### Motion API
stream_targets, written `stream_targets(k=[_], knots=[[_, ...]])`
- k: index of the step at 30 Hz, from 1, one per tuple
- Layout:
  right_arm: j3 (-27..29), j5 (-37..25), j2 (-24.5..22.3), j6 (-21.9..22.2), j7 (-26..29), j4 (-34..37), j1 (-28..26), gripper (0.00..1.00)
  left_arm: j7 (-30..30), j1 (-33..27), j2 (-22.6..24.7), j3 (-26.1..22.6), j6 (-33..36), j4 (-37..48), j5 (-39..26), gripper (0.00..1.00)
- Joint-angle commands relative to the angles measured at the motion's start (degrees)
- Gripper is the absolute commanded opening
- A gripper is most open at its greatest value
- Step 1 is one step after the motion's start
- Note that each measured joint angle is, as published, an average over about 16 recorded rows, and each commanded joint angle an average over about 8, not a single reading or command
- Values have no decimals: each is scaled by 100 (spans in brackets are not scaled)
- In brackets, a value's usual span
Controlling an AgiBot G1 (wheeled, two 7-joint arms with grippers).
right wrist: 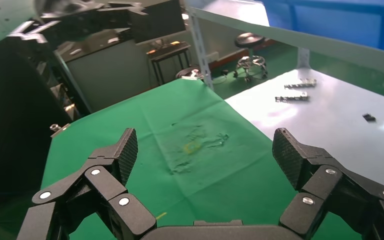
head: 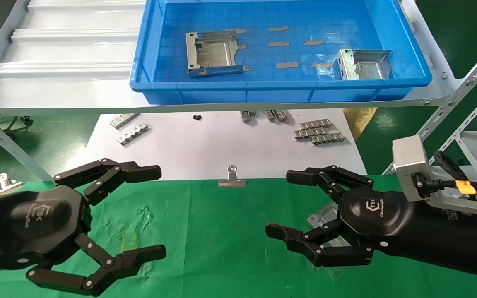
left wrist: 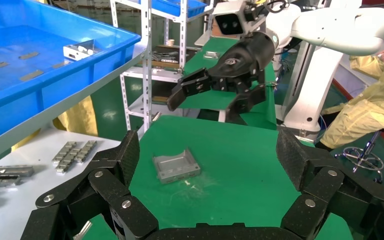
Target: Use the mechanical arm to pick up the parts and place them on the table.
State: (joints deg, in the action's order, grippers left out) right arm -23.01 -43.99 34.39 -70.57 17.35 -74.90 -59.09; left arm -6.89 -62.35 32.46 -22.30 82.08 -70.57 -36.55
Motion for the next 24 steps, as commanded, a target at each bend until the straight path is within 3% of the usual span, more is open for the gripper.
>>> stream_targets(k=[1, 24], knots=[[64, 20, 6, -138, -60, 12, -23, 100, 0, 0, 0, 0, 0, 0, 0, 100], [730, 227, 62, -1579, -684, 134, -256, 100, 0, 1, 0, 0, -1, 1, 1, 100]])
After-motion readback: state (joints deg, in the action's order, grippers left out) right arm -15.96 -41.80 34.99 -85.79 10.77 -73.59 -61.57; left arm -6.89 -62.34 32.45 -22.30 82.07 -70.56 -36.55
